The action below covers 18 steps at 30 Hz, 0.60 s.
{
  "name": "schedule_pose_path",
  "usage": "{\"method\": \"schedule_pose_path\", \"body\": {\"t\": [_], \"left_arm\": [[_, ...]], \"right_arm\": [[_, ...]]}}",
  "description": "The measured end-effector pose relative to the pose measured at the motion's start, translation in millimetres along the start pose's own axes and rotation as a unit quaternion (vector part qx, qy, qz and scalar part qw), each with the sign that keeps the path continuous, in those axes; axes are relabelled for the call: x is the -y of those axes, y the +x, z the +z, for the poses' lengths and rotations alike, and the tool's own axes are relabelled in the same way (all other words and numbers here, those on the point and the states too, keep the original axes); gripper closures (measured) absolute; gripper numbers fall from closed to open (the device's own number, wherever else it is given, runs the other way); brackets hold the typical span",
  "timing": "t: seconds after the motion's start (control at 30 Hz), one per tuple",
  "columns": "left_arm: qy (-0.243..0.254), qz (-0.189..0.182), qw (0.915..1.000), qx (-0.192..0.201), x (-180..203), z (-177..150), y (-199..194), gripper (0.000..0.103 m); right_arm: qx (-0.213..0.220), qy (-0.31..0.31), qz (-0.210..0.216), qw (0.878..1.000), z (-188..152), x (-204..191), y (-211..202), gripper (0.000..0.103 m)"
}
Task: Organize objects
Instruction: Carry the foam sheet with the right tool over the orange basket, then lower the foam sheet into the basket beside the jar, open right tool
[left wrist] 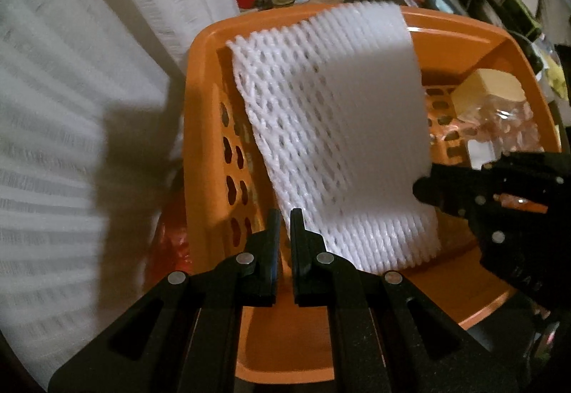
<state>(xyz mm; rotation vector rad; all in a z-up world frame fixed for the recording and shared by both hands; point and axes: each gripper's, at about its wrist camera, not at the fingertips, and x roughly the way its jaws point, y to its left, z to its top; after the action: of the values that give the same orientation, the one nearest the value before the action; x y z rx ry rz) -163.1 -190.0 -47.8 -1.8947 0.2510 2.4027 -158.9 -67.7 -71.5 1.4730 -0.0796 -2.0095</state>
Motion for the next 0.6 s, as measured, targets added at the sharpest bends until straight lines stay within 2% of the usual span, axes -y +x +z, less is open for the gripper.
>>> {"method": "schedule_pose_path", "body": {"t": [0.23, 0.3, 0.33, 0.47, 0.53, 0.6], "left_arm": [[-0.016, -0.014, 0.9998, 0.004, -13, -2, 2, 0.097], [-0.020, -0.007, 0.9998, 0.002, -13, -2, 5, 0.087], [-0.020, -0.006, 0.9998, 0.003, -13, -3, 6, 0.074], [-0.009, -0.013, 0.9999, 0.006, -7, -5, 8, 0.060], [-0.004, -0.009, 0.9999, 0.004, -4, -6, 10, 0.059], [-0.001, -0.008, 1.0000, 0.004, -2, -8, 11, 0.063]], "right_arm": [[-0.031, 0.072, 0.024, 0.997, 7, 16, 8, 0.091], [-0.030, 0.080, 0.028, 0.996, 7, 19, 6, 0.091], [-0.028, 0.082, 0.027, 0.996, 6, 21, 5, 0.091], [-0.022, 0.072, 0.016, 0.997, 2, 19, -1, 0.091], [-0.021, 0.066, 0.010, 0.998, 4, 15, -3, 0.091], [-0.018, 0.061, 0.007, 0.998, 3, 15, -4, 0.091]]}}
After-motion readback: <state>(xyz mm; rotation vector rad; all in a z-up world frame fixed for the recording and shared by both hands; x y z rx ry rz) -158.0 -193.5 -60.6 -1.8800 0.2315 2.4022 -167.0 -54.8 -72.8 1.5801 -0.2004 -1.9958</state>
